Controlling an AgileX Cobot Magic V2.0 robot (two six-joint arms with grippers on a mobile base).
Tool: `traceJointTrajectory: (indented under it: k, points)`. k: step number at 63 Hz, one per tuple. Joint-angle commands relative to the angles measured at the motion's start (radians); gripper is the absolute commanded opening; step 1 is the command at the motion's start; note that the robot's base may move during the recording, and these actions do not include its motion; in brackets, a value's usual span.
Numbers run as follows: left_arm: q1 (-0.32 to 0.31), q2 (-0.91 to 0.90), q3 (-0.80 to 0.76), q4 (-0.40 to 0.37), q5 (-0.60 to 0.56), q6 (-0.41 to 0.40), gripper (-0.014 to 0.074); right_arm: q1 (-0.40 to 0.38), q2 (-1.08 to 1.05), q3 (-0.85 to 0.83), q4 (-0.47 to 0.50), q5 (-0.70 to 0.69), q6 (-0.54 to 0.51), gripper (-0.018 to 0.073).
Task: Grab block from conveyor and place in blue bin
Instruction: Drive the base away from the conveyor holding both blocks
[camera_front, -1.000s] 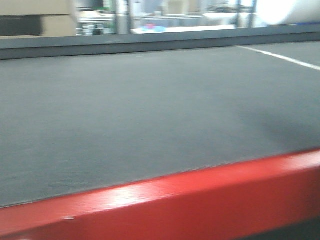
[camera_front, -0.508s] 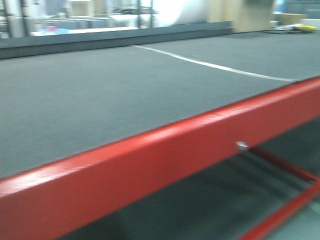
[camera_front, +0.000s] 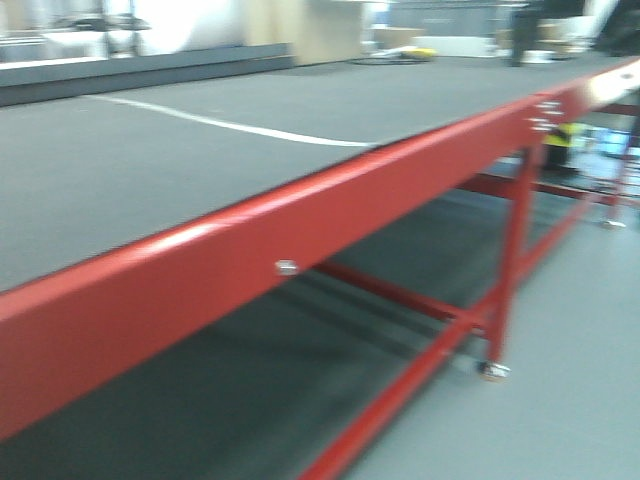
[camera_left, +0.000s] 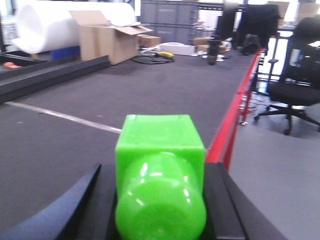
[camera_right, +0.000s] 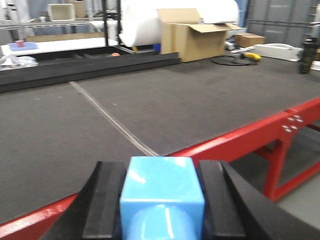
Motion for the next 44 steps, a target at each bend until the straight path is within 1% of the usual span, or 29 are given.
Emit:
traceJointTrajectory:
  k: [1,44]
  points:
    - [-0.005,-0.006,-0.005,-0.006,-0.02,-0.001,-0.0111,0.003,-0.005,0.001,-0.001,-0.016,-0.004,-0.0167]
    - [-0.005,-0.006,-0.005,-0.006,-0.02,-0.001,-0.0111,0.003,-0.005,0.001,-0.001,-0.016,-0.004,-0.0167]
